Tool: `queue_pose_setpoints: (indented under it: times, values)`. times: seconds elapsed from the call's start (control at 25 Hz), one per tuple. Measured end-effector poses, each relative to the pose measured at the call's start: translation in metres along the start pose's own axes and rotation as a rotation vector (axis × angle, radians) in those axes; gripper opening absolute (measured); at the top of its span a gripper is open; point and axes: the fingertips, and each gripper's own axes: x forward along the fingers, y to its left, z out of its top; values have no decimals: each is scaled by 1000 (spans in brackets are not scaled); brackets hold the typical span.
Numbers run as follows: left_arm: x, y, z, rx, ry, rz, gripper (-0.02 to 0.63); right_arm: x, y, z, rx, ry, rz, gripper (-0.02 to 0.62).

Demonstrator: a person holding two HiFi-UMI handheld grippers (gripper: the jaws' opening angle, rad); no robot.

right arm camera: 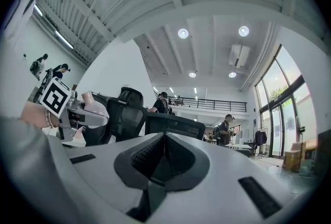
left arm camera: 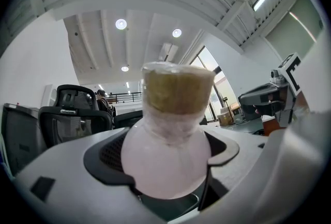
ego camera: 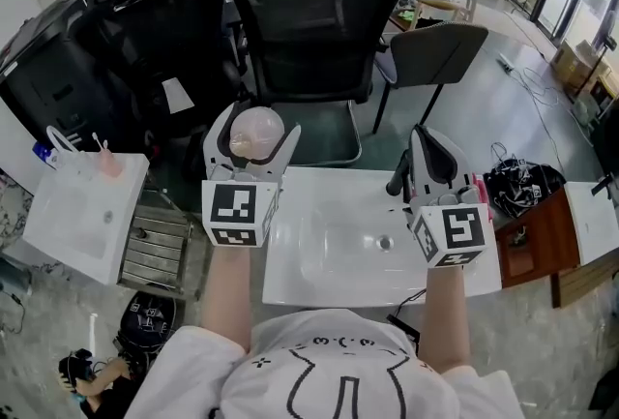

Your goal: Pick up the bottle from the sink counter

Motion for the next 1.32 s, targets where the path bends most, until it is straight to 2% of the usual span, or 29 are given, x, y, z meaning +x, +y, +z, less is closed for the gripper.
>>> queue_pose_setpoints:
  times: [0.36, 1.32]
  values:
    - [-6, 7, 15, 18, -50, 12, 408, -2, -4, 9, -9, -12, -29, 29]
    - [-6, 0, 12, 3, -54, -11, 408, -4, -3, 9, -12, 1, -35, 29]
